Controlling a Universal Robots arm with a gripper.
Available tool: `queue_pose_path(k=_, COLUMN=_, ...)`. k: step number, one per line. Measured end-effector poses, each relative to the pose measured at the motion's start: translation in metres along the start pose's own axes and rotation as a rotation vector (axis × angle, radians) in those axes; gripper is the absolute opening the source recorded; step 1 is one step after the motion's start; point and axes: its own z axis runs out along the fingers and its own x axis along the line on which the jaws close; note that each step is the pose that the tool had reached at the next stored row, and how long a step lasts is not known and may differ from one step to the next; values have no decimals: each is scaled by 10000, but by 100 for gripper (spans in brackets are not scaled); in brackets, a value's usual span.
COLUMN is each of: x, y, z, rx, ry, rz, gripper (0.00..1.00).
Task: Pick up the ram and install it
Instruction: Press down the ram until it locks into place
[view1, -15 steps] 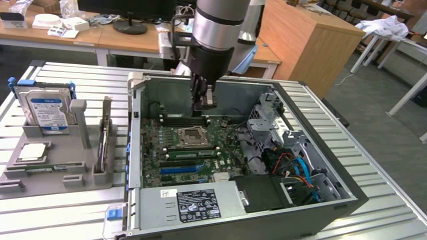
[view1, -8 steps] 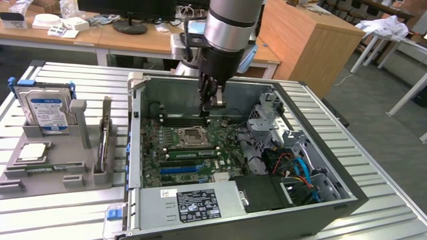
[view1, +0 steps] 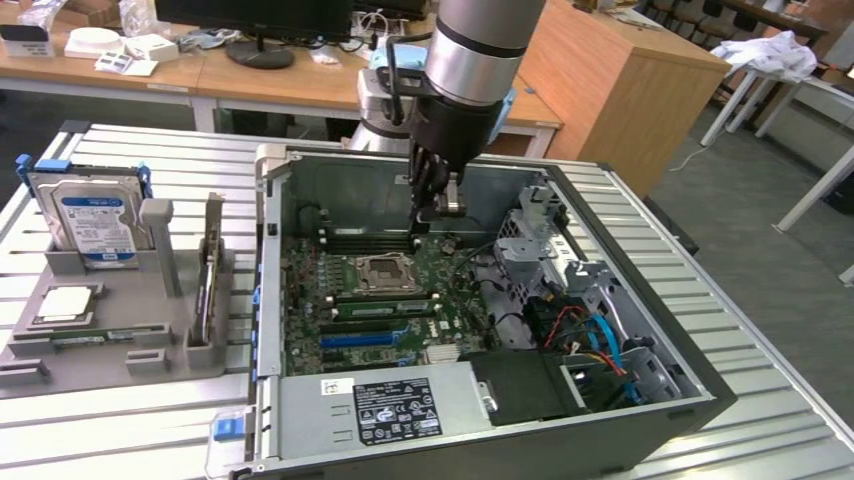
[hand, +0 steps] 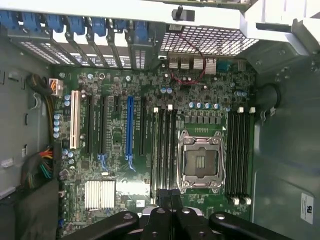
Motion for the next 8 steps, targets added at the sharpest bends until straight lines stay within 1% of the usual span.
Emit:
queue_pose_path(k=3, x=0, y=-2, z=1, rx=-8, ry=-1, rz=3, gripper=11)
queue_pose_path(k=4, x=-1, y=-10, z=2, rx=-49, ry=-4, rz=6, gripper=11)
queue_pose_path(k=6, x=0, y=-29, z=-1, rx=-187, ry=-4, rz=18, gripper=11)
queue_pose_path(k=7, x=0, y=-36, z=0, rx=-246, ry=-6, rz=24, gripper=11)
queue_pose_path(k=8, x=1, y=-37, z=-1, rx=-262, ry=-6, rz=25, gripper=11)
